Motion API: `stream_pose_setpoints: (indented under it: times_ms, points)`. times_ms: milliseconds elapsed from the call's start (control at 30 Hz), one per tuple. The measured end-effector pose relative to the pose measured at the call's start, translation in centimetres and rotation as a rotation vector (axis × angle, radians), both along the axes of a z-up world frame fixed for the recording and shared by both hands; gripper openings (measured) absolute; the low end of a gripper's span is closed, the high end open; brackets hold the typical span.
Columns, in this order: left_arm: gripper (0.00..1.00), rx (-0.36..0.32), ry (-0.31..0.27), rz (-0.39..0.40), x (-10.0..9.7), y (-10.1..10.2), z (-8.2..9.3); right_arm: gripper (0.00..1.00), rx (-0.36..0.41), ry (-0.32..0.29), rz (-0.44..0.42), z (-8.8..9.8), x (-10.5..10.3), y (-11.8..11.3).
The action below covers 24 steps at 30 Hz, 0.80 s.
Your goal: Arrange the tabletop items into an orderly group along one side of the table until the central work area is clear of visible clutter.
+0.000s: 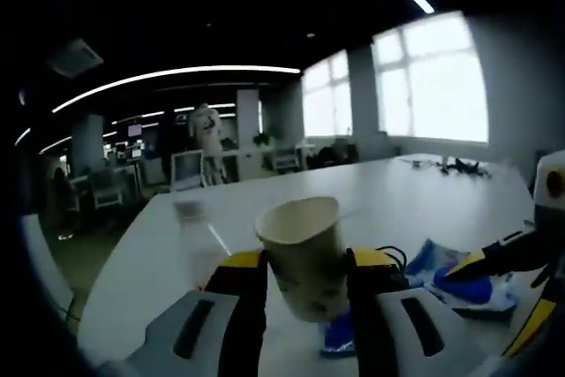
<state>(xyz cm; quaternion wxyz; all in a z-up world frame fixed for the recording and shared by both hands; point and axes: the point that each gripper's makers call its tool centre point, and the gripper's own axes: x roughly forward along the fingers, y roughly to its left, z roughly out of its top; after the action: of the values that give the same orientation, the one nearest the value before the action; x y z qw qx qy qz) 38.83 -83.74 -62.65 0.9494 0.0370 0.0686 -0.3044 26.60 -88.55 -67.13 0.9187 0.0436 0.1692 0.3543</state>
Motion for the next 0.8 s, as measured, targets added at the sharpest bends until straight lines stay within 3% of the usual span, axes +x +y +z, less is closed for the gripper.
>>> stream_pose_setpoints:
  times_ms: [233,333,467,800]
  points:
    - [0.33,0.033,0.002,0.032,1.6,-0.6,-1.1,0.69,0.007,0.007,-0.023,-0.1,0.4,-0.8]
    - [0.33,0.128,-0.003,0.066,2.3,-0.3,-2.0,0.69,0.001,0.009,-0.026,-0.3,0.5,-1.0]
    - [0.33,0.111,0.003,0.079,3.1,-0.8,-2.5,0.69,0.002,0.012,-0.033,-0.4,0.8,-1.3]
    - [0.34,0.146,-0.007,0.150,5.0,-0.8,-3.7,0.69,0.003,0.026,-0.058,-0.9,1.2,-2.2]
